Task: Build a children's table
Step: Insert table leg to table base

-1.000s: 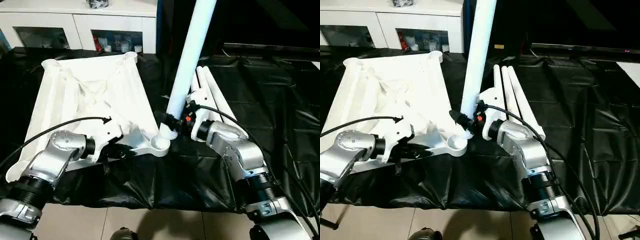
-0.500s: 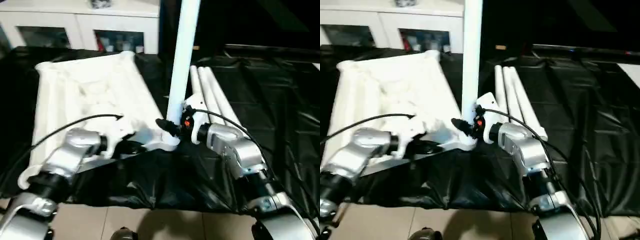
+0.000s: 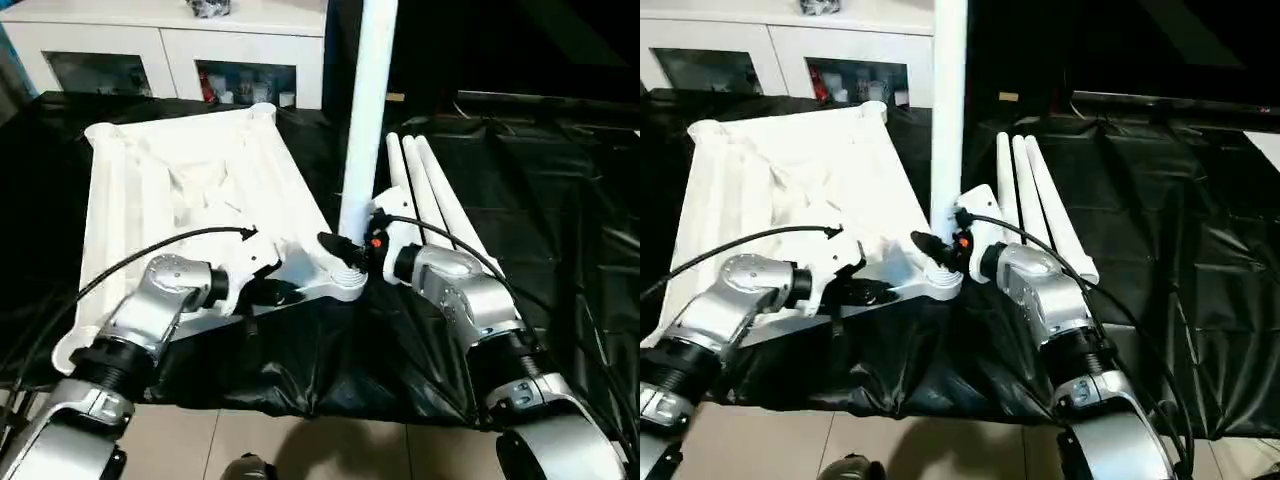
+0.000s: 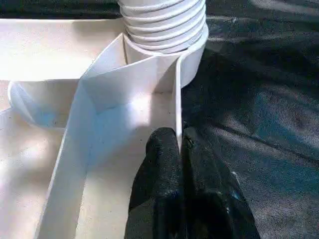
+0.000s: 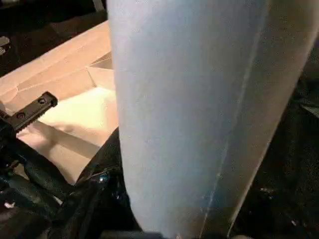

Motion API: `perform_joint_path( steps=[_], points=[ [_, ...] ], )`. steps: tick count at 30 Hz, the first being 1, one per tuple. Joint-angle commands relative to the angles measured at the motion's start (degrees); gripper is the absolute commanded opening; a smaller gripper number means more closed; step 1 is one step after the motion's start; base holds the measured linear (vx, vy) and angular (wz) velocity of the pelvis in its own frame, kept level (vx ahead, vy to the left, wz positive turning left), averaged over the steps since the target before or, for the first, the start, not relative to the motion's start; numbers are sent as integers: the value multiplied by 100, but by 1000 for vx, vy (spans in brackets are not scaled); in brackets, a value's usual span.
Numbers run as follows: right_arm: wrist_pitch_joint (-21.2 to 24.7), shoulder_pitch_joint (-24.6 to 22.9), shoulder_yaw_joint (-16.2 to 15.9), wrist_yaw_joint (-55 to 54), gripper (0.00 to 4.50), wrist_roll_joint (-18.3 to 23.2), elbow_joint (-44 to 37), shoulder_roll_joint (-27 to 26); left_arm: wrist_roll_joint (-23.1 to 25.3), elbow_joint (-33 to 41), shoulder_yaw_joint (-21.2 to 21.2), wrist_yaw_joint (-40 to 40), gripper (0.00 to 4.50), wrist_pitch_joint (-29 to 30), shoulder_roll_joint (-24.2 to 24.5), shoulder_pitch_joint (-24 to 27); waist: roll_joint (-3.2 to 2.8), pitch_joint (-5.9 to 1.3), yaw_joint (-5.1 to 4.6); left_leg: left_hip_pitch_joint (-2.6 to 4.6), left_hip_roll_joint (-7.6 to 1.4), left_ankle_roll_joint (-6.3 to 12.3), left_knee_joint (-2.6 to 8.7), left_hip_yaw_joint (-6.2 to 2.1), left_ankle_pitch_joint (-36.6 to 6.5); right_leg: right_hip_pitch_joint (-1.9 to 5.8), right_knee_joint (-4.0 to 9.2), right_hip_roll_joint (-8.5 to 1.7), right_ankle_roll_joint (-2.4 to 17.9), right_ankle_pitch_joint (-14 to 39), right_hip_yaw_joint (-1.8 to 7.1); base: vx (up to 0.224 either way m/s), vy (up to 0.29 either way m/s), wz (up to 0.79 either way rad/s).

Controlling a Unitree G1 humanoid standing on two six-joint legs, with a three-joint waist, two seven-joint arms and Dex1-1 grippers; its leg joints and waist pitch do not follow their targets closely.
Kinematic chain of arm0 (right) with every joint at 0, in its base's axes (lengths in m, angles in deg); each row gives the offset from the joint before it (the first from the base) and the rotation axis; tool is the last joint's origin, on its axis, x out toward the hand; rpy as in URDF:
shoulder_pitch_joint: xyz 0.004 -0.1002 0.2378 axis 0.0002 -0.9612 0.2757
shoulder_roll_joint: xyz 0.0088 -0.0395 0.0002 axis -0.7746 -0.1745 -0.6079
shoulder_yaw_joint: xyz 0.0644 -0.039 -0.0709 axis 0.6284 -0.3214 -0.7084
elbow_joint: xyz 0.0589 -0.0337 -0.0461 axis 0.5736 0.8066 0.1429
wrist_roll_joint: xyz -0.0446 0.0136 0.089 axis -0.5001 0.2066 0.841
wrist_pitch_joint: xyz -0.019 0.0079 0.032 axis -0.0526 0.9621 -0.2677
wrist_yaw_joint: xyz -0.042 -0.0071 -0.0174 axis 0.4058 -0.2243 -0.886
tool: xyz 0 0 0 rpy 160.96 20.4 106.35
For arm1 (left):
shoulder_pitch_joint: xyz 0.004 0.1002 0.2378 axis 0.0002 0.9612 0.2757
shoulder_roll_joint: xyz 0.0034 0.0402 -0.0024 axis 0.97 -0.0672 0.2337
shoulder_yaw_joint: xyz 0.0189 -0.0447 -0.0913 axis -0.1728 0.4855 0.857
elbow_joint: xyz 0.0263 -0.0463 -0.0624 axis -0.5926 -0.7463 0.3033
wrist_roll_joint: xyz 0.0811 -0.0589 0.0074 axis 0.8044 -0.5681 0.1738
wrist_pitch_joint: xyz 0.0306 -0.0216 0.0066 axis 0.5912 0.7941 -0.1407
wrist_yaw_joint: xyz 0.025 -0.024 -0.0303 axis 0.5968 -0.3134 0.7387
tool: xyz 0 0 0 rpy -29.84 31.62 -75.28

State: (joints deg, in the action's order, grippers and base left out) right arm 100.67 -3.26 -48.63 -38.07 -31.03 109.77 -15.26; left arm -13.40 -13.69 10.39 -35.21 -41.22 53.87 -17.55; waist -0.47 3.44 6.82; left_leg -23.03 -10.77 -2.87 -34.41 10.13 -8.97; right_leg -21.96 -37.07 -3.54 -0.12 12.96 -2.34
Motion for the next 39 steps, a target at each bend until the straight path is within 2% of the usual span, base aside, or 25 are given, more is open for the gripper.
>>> perform_joint_path(
  steps=[1,8,11,15,16,21,23,25,28,31,33,34,37,38,39],
  points=[
    [-52,-96,143,46,191,67,289,-14,-357,44,193,-26,0,-259,-184,15,-14,-435,-30,195,-251,-162,421,-78,-1184,175,432,-484,1265,438,240,0,0,0],
    [-305,-382,559,154,190,371,568,-38,-71,-146,129,73,0,-335,-184,30,-28,-436,-22,206,-257,-113,425,-76,-1220,169,434,-479,1303,348,235,0,0,0],
    [-530,-553,682,239,190,417,627,-47,2,-238,146,172,0,-349,-226,-6,-47,-428,-13,213,-261,-109,429,-76,-1315,154,462,-491,1289,563,240,0,0,0],
    [-712,-657,724,226,189,410,648,-56,72,-317,157,251,0,-368,-253,-39,-40,-423,11,229,-271,-151,450,-80,-1479,144,484,-492,1249,825,239,0,0,0],
    [-887,-747,717,207,189,356,624,-53,121,-376,147,278,0,-397,-264,-71,-59,-425,22,235,-272,-157,447,-75,-1503,131,492,-497,1238,866,241,0,0,0],
    [-1261,-924,447,124,189,-5,408,36,247,-544,111,308,0,-465,-277,-165,-45,-422,59,230,-274,-175,466,-78,-1544,125,508,-498,1139,964,240,0,0,0],
    [-1279,-922,381,107,189,-89,376,61,261,-563,113,304,0,-471,-277,-177,-50,-415,56,232,-270,-204,472,-79,-1652,117,525,-504,1109,1136,244,0,0,0],
    [-1235,-885,128,136,189,-320,273,148,320,-629,102,301,0,-512,-265,-217,-60,-406,52,239,-275,-226,483,-85,-1751,108,543,-508,1073,1281,248,0,0,0],
    [-1143,-810,-113,241,189,-500,219,216,368,-715,91,303,0,-565,-270,-249,-30,-397,47,237,-275,-251,497,-85,-1791,103,559,-511,1010,1392,252,0,0,0],
    [-1106,-779,-190,309,189,-557,219,236,383,-739,82,296,0,-585,-273,-257,-33,-392,45,245,-280,-274,503,-99,-1944,93,580,-528,981,1627,255,0,0,0],
    [-1057,-723,-306,420,189,-631,266,259,406,-781,65,255,0,-628,-276,-277,-31,-395,43,244,-283,-270,506,-101,-1938,90,578,-523,977,1597,254,0,0,0],
    [-1056,-703,-342,454,189,-658,288,263,409,-784,55,226,0,-642,-270,-285,-5,-393,39,241,-283,-252,505,-96,-1921,88,573,-518,987,1564,256,0,0,0],
    [-1007,-671,-388,566,189,-635,323,258,409,-806,35,146,0,-679,-260,-313,-14,-394,45,238,-286,-234,507,-93,-1889,88,578,-526,990,1547,258,0,0,0],
    [-961,-662,-452,784,189,-586,347,270,390,-819,1,-23,0,-750,-251,-351,8,-396,47,233,-288,-223,510,-95,-1873,95,576,-527,987,1524,254,0,0,0],
    [-943,-671,-485,885,189,-577,335,278,379,-797,-17,-119,0,-767,-239,-360,6,-399,51,235,-287,-213,506,-92,-1858,93,575,-528,988,1503,255,0,0,0]
  ],
)
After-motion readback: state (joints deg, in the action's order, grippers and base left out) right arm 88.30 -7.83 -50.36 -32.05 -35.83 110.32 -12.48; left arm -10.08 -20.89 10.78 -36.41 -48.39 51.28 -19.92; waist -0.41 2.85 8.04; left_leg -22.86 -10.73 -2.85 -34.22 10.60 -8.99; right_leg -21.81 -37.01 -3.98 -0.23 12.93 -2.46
